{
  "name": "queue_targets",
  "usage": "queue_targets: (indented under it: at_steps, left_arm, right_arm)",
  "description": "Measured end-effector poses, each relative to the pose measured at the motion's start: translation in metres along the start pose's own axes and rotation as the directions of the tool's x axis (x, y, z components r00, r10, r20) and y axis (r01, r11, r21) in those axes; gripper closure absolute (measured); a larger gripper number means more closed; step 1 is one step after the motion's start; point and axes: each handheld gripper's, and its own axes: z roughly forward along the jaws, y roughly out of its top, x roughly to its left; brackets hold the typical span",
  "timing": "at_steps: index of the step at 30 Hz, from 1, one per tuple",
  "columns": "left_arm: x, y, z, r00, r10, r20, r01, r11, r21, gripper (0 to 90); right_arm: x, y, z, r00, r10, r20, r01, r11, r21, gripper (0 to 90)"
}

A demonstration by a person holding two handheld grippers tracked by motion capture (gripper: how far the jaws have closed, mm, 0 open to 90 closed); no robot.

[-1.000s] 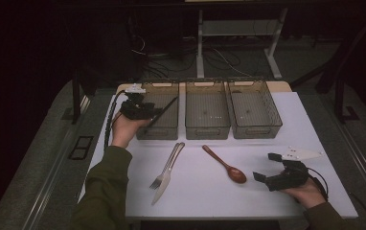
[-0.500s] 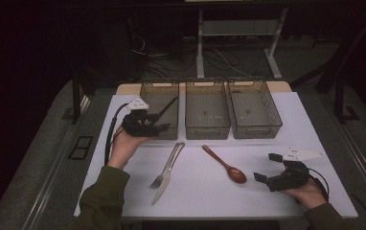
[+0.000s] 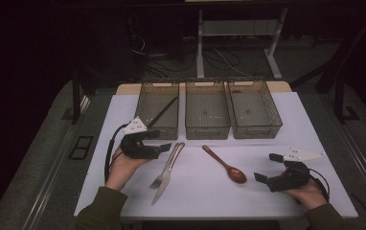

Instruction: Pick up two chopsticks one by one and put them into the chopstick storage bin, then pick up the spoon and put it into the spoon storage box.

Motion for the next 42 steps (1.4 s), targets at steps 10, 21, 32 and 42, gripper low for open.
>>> queue_targets:
  at_steps: [10,21,32,42]
  left_arm:
    - [-0.016,-0.027,-0.004,0.9977,0.046,0.049,-0.046,0.9989,-0.014,15.1]
    - [-0.029,-0.048,-0.008,0.9968,0.056,0.057,-0.056,0.9984,-0.008,0.0]
    - [-0.03,-0.05,-0.005,0.995,0.07,0.071,-0.071,0.9975,0.007,0.0]
    - [-0.028,-0.05,-0.004,0.9961,0.051,0.072,-0.052,0.9986,0.01,0.0]
  right_arm:
    - [0.001,0.001,0.0,1.0,0.007,-0.006,-0.007,1.0,0.007,0.2]
    - [0.003,0.002,0.002,0.9999,0.009,-0.011,-0.009,0.998,0.056,0.2]
    - [0.006,0.008,0.007,0.9999,0.01,-0.012,-0.009,0.997,0.08,0.3]
    - [0.007,0.02,0.018,0.9988,0.009,-0.048,-0.005,0.998,0.063,0.3]
